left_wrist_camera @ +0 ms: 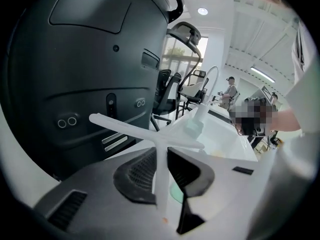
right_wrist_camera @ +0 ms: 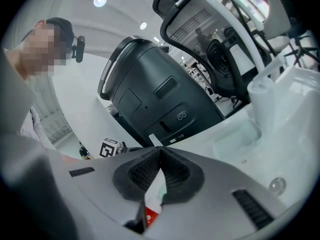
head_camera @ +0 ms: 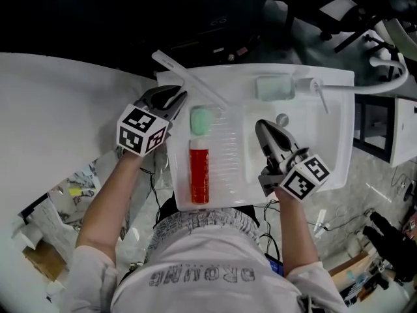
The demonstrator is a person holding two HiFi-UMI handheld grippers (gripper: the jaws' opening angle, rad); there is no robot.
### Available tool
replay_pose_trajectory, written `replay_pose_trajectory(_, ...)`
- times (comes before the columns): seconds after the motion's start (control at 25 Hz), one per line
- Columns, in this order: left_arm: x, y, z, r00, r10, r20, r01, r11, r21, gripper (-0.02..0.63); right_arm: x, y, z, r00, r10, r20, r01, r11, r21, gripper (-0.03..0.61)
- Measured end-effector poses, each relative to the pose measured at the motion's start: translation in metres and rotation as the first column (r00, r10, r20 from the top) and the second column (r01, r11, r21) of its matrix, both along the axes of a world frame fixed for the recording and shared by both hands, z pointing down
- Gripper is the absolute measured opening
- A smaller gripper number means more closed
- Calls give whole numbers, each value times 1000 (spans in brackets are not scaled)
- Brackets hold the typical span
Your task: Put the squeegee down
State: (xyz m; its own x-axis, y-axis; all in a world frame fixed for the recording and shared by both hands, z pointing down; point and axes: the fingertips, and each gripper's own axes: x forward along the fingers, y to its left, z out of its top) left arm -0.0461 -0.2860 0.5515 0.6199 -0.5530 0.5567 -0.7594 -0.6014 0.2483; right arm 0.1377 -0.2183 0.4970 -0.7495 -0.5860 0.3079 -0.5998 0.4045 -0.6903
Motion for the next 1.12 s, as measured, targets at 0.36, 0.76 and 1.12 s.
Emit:
replay_pose_trajectory(0.36,1,-10,17,1000,-9,0,9,1000,-30,84,7,-1,9,1000,3,-9,-3,1000,-16,8)
replay_pose_trajectory(0.76,1,-15,23,1000,-11,2,11,999,-37,84,2,-1,18,1000,-14,-11,14,999,-31,8)
replay_pose_trajectory(1.12,5,-17,25,1000,-12,-7,11,999,-37,84,2,-1,22,1000,-23,-12,22,999,-40,8)
